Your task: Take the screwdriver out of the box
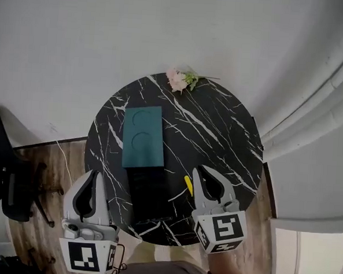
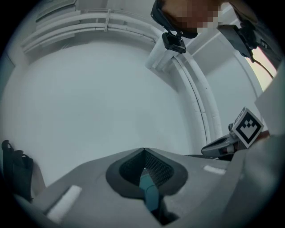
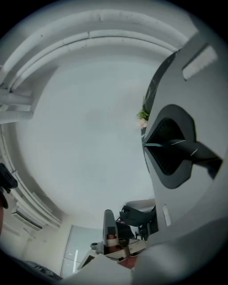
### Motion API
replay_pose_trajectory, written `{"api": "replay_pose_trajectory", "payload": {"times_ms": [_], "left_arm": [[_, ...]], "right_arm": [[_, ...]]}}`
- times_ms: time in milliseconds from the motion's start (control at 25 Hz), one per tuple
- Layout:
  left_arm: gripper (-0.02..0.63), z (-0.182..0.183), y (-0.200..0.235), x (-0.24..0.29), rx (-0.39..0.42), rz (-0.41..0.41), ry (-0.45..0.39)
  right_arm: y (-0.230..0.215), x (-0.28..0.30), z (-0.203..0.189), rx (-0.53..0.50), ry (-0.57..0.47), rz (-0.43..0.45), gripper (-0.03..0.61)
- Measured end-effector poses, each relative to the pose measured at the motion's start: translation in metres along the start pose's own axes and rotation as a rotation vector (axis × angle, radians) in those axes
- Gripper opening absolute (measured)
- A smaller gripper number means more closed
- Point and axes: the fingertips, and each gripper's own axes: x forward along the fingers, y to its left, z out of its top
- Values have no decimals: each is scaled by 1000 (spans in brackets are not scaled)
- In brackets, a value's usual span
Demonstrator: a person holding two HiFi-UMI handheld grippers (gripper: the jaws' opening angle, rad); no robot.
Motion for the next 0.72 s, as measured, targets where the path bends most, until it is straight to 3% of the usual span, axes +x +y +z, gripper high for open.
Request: {"api": "replay_pose_trajectory", "payload": {"times_ms": [160,320,720], "left_arm": [[0,31,5,-8,-10,14,-79],[0,54,9,-13,-10,16,-138],[0,74,16,-22,-17,12,-190]], "right_arm": [[13,-20,71,-75,-147,13,26],[29,-37,115,-120,-241,22,25],[54,-52,148,-187,-309,29,25]]}}
